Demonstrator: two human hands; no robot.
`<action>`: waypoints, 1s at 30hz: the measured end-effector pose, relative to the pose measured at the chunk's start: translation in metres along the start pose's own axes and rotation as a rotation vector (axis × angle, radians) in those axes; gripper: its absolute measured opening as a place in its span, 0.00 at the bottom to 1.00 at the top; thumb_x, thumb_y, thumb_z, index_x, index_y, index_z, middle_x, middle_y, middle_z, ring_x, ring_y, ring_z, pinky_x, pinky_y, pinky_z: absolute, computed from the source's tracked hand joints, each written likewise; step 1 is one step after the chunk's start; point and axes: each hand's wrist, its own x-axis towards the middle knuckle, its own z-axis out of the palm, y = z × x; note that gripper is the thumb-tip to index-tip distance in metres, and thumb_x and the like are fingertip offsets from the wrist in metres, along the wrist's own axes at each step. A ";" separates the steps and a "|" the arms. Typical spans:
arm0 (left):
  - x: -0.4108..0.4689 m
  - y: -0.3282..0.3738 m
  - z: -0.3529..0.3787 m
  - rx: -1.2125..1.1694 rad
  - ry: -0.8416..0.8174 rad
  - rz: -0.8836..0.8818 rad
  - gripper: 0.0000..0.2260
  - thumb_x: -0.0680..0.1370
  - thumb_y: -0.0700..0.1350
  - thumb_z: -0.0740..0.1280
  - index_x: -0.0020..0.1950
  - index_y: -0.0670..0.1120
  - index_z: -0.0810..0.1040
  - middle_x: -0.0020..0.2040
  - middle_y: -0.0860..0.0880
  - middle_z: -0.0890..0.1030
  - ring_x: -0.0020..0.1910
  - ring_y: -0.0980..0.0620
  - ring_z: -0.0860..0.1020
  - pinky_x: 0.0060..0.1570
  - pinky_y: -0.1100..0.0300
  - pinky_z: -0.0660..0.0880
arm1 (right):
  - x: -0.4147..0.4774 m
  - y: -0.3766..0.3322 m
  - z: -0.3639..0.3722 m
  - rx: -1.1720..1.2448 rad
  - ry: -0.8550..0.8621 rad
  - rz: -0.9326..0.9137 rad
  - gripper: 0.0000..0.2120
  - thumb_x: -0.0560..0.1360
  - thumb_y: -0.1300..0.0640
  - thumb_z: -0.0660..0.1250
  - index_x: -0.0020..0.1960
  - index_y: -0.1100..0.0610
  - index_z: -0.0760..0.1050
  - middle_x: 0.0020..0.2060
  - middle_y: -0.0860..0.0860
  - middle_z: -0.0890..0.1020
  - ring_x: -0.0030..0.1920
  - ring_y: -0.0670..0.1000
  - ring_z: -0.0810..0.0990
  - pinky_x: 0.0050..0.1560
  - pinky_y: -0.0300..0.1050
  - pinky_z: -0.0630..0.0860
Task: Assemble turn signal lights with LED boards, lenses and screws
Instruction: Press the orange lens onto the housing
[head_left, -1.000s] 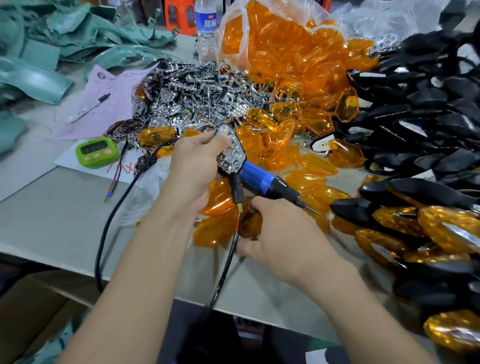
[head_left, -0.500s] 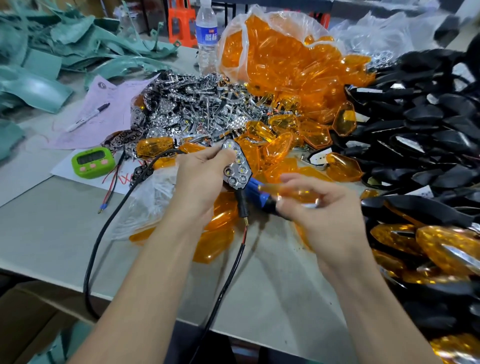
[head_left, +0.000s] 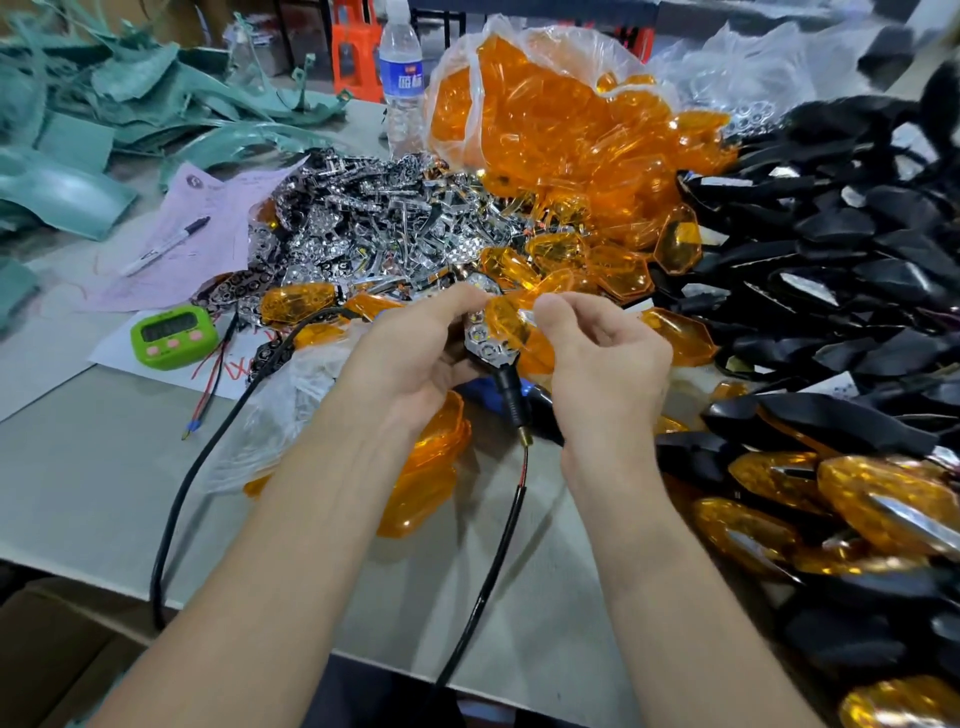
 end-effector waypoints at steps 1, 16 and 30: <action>0.000 0.000 0.001 -0.005 0.006 0.000 0.04 0.78 0.39 0.72 0.44 0.42 0.80 0.33 0.47 0.82 0.30 0.52 0.81 0.29 0.59 0.80 | -0.001 0.000 -0.001 -0.102 0.014 -0.076 0.10 0.76 0.47 0.73 0.36 0.39 0.83 0.36 0.35 0.84 0.40 0.38 0.82 0.40 0.35 0.74; -0.002 -0.019 0.020 0.041 0.043 0.119 0.12 0.75 0.37 0.72 0.32 0.45 0.85 0.32 0.46 0.81 0.29 0.49 0.77 0.26 0.62 0.74 | -0.004 -0.010 -0.022 -0.371 -0.245 -0.177 0.22 0.73 0.53 0.75 0.65 0.42 0.79 0.46 0.40 0.85 0.46 0.42 0.83 0.53 0.44 0.80; -0.008 -0.030 0.021 -0.276 -0.108 -0.118 0.09 0.81 0.47 0.71 0.55 0.42 0.82 0.37 0.47 0.85 0.29 0.55 0.82 0.23 0.67 0.72 | -0.011 -0.003 -0.015 -0.567 -0.167 -0.323 0.24 0.73 0.56 0.74 0.66 0.40 0.76 0.50 0.42 0.85 0.54 0.53 0.82 0.56 0.47 0.76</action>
